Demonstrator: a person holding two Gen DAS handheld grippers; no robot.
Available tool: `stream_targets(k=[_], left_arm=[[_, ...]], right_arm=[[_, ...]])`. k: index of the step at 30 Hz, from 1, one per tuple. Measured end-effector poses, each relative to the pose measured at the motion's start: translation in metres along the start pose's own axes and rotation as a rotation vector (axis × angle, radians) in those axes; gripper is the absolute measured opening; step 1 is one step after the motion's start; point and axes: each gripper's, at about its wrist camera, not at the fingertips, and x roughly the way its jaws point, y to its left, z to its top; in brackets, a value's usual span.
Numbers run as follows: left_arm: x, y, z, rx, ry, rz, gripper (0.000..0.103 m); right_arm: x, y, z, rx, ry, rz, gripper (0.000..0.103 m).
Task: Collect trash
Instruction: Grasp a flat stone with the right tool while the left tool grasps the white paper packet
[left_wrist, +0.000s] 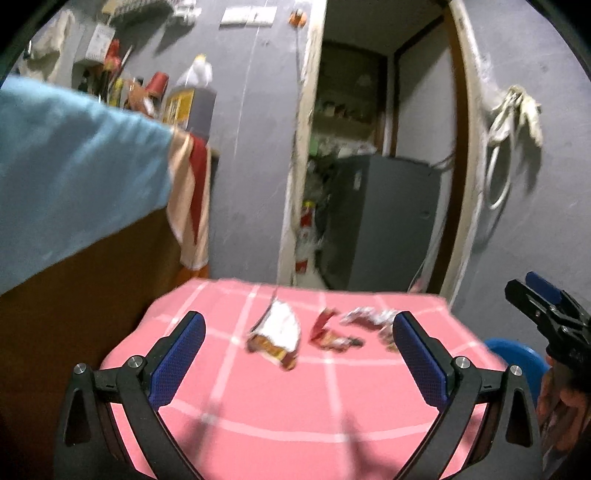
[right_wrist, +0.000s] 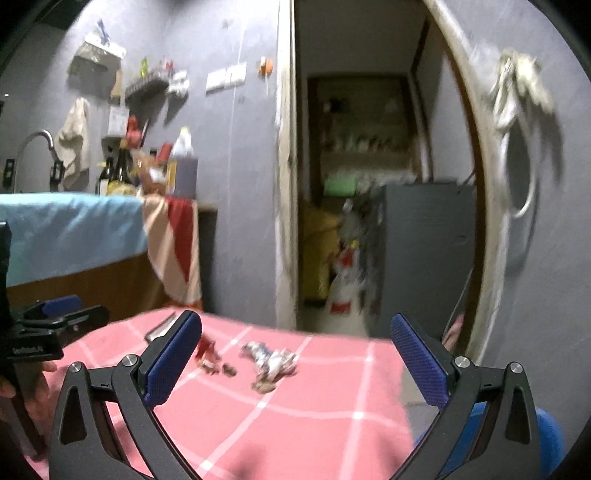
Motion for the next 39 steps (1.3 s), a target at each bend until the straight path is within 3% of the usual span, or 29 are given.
stream_targets(k=[6, 11, 16, 19, 22, 29, 32, 36, 39], left_arm=[[0.039, 0.022, -0.006, -0.071, 0.181, 0.016, 0.099], [0.065, 0.027, -0.005, -0.082, 0.284, 0.014, 0.099], [0.087, 0.024, -0.002, -0.046, 0.352, 0.022, 0.097], [0.097, 0.024, -0.003, -0.019, 0.382, 0.006, 0.087], [0.107, 0.023, -0.005, 0.002, 0.418, -0.016, 0.077], [0.121, 0.017, -0.010, 0.056, 0.483, -0.052, 0.063], [0.127, 0.015, -0.011, 0.071, 0.498, -0.046, 0.053], [0.126, 0.011, -0.011, 0.080, 0.494, -0.044, 0.052], [0.124, 0.010, -0.012, 0.079, 0.490, -0.050, 0.052]], right_arm=[[0.052, -0.002, -0.013, 0.065, 0.211, 0.039, 0.103], [0.080, -0.003, -0.019, 0.086, 0.357, 0.042, 0.101], [0.112, -0.004, -0.030, 0.084, 0.523, 0.061, 0.076], [0.127, -0.001, -0.035, 0.058, 0.607, 0.078, 0.066], [0.137, 0.005, -0.037, 0.022, 0.651, 0.091, 0.053], [0.148, 0.016, -0.043, -0.022, 0.731, 0.136, 0.046], [0.148, 0.014, -0.043, -0.018, 0.736, 0.138, 0.038], [0.149, 0.013, -0.042, -0.006, 0.736, 0.142, 0.022], [0.150, 0.015, -0.041, -0.012, 0.733, 0.150, 0.020]])
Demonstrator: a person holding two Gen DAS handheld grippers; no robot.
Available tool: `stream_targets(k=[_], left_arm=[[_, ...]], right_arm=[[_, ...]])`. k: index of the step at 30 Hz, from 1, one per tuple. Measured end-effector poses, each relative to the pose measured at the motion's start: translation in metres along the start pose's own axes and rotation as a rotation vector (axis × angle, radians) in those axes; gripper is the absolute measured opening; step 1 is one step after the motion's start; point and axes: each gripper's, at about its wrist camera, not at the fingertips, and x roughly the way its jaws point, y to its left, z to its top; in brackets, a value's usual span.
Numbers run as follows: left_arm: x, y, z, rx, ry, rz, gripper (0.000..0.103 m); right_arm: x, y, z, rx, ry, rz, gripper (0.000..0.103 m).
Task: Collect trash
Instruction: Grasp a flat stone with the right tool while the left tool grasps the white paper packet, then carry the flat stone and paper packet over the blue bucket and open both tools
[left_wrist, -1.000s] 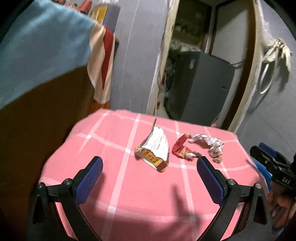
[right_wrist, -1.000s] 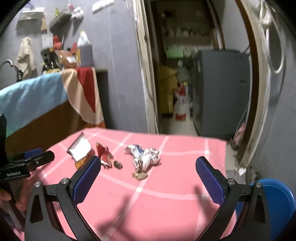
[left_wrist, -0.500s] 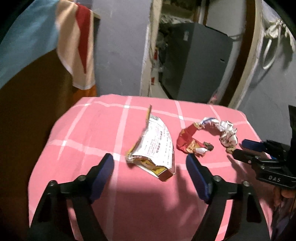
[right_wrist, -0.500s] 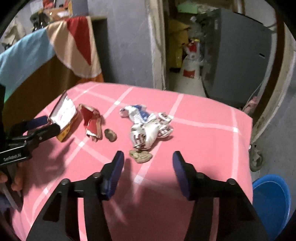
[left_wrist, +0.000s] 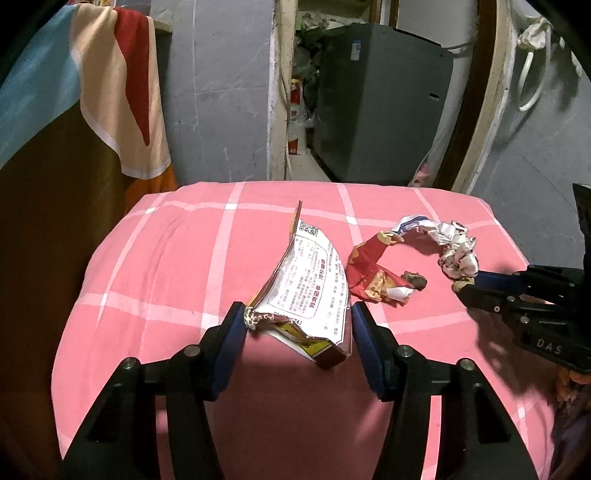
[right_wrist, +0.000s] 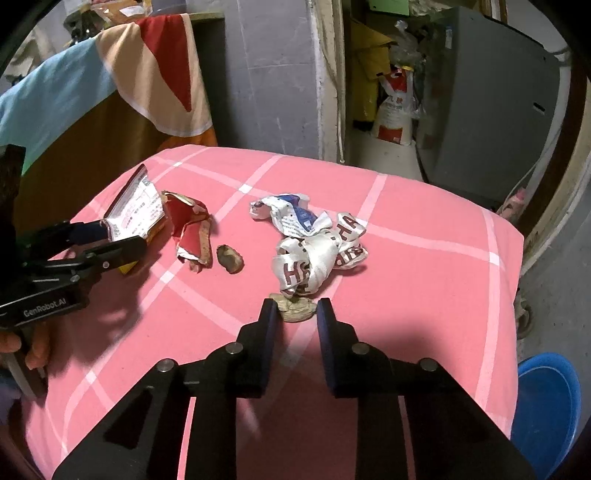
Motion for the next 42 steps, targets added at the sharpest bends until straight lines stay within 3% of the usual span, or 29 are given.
stream_targets(k=[10, 19, 24, 30, 35, 42], left_arm=[[-0.022, -0.011, -0.010, -0.056, -0.044, -0.087, 0.052], [-0.060, -0.040, -0.015, -0.089, -0.197, -0.206, 0.052], [-0.086, -0.066, -0.010, -0.091, -0.307, -0.273, 0.052], [-0.111, -0.108, -0.003, -0.058, -0.410, -0.335, 0.052], [-0.122, -0.146, 0.002, -0.028, -0.447, -0.383, 0.052], [-0.118, -0.198, 0.008, 0.013, -0.442, -0.449, 0.052]], right_arm=[[-0.020, 0.004, -0.020, 0.002, -0.095, 0.044, 0.020], [-0.095, 0.006, -0.051, 0.001, -0.415, 0.032, 0.020], [-0.144, -0.004, -0.069, 0.023, -0.595, -0.031, 0.020], [-0.186, -0.019, -0.090, 0.054, -0.741, -0.127, 0.020], [-0.209, -0.031, -0.107, 0.070, -0.813, -0.222, 0.020], [-0.233, -0.061, -0.134, 0.152, -0.848, -0.309, 0.020]])
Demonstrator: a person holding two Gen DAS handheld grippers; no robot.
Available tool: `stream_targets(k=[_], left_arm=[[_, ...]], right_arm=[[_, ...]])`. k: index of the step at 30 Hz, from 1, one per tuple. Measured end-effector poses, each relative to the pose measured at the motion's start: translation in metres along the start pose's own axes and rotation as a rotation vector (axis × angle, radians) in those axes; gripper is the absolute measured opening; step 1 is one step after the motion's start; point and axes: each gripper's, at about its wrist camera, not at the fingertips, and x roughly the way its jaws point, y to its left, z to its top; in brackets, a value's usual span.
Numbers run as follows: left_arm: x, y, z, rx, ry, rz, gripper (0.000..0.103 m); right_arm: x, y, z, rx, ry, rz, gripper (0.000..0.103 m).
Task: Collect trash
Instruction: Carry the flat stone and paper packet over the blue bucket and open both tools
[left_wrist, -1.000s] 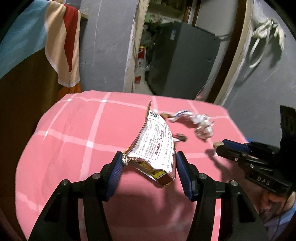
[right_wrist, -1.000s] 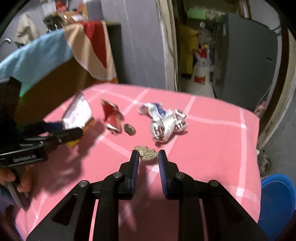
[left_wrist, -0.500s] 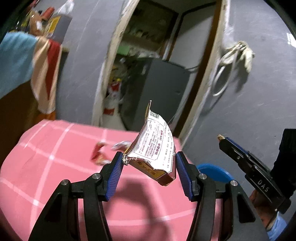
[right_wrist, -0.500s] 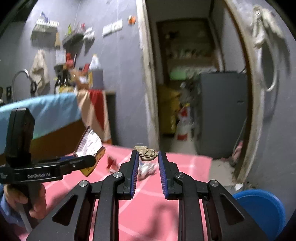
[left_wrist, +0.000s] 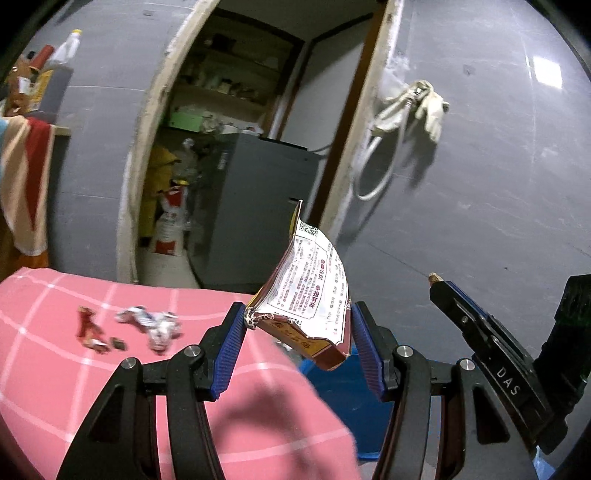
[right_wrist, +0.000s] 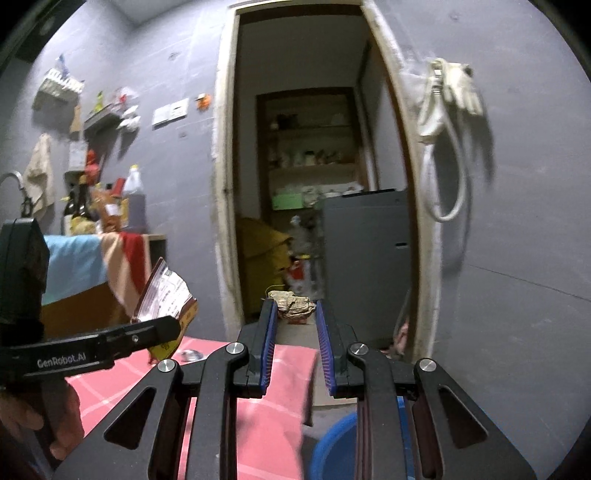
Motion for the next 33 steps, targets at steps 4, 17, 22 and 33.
stream_targets(k=[4, 17, 22, 33], left_arm=[[0.016, -0.018, -0.003, 0.014, 0.020, -0.029, 0.052], [0.067, -0.054, -0.025, 0.016, 0.177, -0.048, 0.052], [0.086, -0.054, -0.036, -0.012, 0.255, -0.049, 0.052], [0.121, -0.041, -0.053, -0.080, 0.386, -0.046, 0.053]], right_arm=[[-0.008, -0.020, -0.001, 0.030, 0.001, -0.051, 0.020], [-0.003, -0.072, -0.020, 0.191, 0.176, -0.200, 0.020], [0.002, -0.089, -0.030, 0.265, 0.241, -0.222, 0.020], [0.015, -0.102, -0.042, 0.337, 0.328, -0.237, 0.021]])
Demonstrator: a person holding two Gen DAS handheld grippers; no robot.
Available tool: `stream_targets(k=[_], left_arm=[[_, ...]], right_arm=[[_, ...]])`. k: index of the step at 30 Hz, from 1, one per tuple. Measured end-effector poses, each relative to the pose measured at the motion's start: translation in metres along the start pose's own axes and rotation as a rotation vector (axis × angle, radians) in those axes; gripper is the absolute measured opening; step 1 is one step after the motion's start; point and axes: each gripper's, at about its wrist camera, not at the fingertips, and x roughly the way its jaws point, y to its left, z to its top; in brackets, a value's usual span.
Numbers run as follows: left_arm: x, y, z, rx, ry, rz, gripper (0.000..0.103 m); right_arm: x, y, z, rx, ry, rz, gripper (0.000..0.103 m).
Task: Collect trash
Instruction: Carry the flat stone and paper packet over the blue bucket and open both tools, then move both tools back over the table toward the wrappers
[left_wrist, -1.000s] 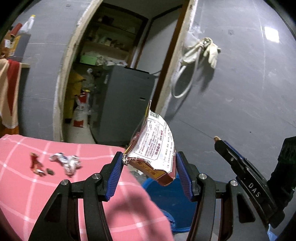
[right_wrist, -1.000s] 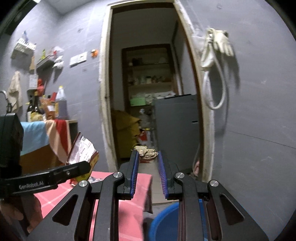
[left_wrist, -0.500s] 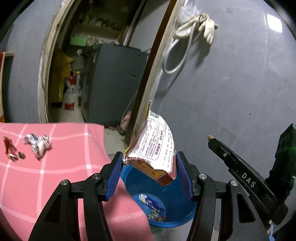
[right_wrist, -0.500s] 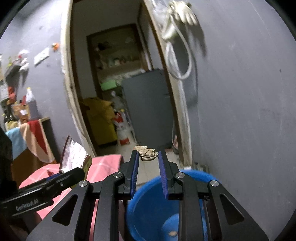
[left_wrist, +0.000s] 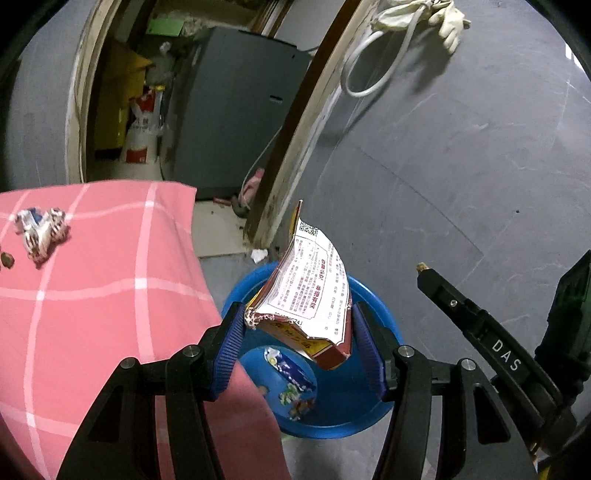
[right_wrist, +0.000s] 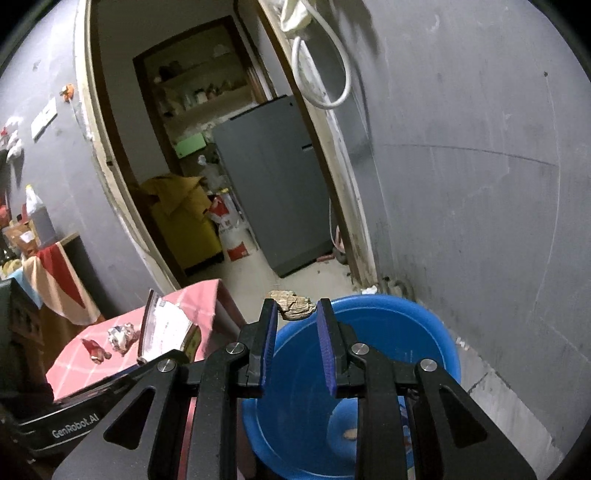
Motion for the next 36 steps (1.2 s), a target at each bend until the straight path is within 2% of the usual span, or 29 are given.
stream_targets(k=[6, 8, 10, 17, 20, 22, 26, 27, 28, 30, 32, 34, 36], left_arm=[[0.009, 0.008, -0.001, -0.019, 0.029, -0.011, 0.053], [0.011, 0.008, 0.001, -0.026, 0.034, -0.011, 0.057], [0.009, 0.007, 0.001, -0.028, 0.030, -0.016, 0.059], [0.002, 0.009, 0.001, -0.027, 0.011, -0.005, 0.059], [-0.008, 0.013, 0.002, -0.028, -0.030, 0.011, 0.061], [-0.018, 0.018, 0.003, -0.032, -0.066, 0.022, 0.069], [-0.042, 0.027, 0.006, -0.027, -0.148, 0.050, 0.070], [-0.048, 0.029, 0.006, -0.020, -0.167, 0.065, 0.070], [-0.053, 0.031, 0.007, -0.013, -0.183, 0.079, 0.070], [-0.064, 0.035, 0.007, 0.006, -0.223, 0.111, 0.073], [-0.074, 0.037, 0.008, 0.020, -0.259, 0.136, 0.090], [-0.087, 0.040, 0.007, 0.037, -0.317, 0.168, 0.095], [-0.098, 0.043, 0.005, 0.060, -0.361, 0.194, 0.096]], right_arm=[[0.003, -0.005, 0.001, 0.023, 0.009, -0.007, 0.022], [0.003, -0.006, 0.001, 0.027, 0.013, -0.008, 0.023], [0.006, -0.003, 0.003, 0.028, 0.015, -0.010, 0.028], [0.005, -0.004, 0.004, 0.035, 0.000, -0.014, 0.032], [0.002, -0.003, 0.003, 0.031, -0.022, -0.009, 0.038], [-0.001, -0.001, 0.003, 0.023, -0.048, -0.003, 0.048], [-0.008, 0.008, 0.004, -0.008, -0.096, 0.013, 0.053], [-0.009, 0.011, 0.004, -0.020, -0.107, 0.017, 0.056], [-0.010, 0.014, 0.004, -0.029, -0.117, 0.021, 0.065], [-0.013, 0.021, 0.004, -0.046, -0.144, 0.034, 0.076], [-0.015, 0.028, 0.004, -0.065, -0.170, 0.048, 0.078], [-0.018, 0.035, 0.004, -0.091, -0.193, 0.059, 0.083], [-0.021, 0.045, 0.003, -0.122, -0.225, 0.074, 0.088]])
